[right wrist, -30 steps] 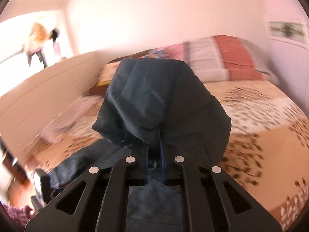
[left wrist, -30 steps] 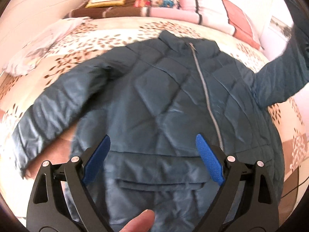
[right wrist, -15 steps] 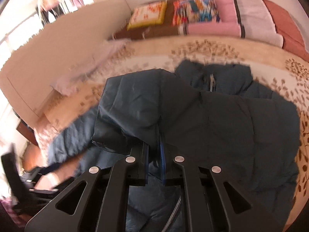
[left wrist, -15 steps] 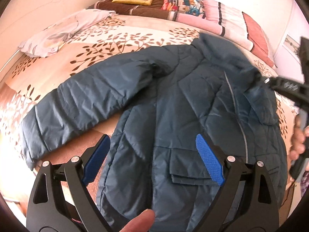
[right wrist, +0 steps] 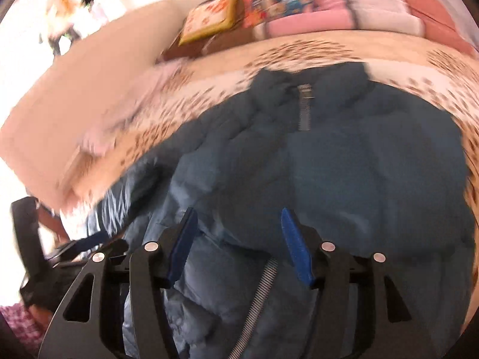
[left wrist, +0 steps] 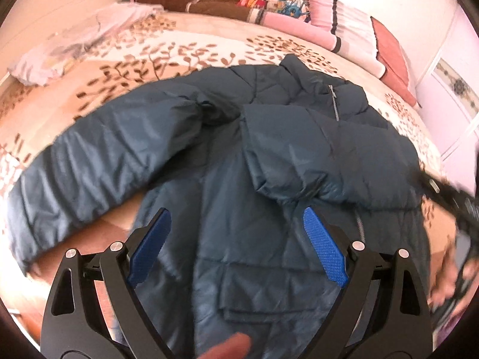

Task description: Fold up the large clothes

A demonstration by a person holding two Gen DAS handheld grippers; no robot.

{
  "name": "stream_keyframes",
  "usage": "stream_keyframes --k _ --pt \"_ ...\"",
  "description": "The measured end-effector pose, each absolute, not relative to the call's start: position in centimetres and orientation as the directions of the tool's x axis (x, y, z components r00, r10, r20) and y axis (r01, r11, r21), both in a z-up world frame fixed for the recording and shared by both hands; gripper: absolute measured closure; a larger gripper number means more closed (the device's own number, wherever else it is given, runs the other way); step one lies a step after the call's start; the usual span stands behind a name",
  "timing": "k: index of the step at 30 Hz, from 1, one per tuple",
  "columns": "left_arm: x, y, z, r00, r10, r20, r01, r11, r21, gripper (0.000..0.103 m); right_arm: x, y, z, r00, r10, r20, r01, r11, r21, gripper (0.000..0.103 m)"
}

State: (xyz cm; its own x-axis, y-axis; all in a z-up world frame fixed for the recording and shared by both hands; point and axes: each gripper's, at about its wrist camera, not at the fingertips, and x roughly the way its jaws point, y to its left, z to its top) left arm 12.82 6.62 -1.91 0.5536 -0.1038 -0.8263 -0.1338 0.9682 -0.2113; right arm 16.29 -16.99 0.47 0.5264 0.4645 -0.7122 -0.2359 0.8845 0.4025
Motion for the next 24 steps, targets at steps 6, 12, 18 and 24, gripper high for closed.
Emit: stream_keyframes --k 6,12,18,24 --pt "15.9 4.8 -3.6 0.510 -0.138 -0.849 -0.168 0.952 -0.256 0.013 12.5 -28.3 -1.4 0.592 0.395 -0.702 0.037 0.858 0.513 0.050" --pt "17.7 3.9 -5.5 0.462 -0.127 -0.878 -0.216 0.944 -0.250 0.013 11.7 -35.7 -3.7 0.653 0.445 -0.612 0.204 0.675 0.709 0.050" --pt "19.7 3.2 -6.6 0.434 -0.110 -0.894 -0.239 0.943 -0.231 0.017 14.9 -35.7 -5.4 0.644 0.468 -0.606 0.234 0.633 0.738 0.052" --pt "22.5 2.3 -5.8 0.430 -0.130 -0.893 -0.174 0.959 -0.223 0.069 14.6 -36.7 -6.0 0.681 0.376 -0.628 0.311 0.628 0.714 0.068"
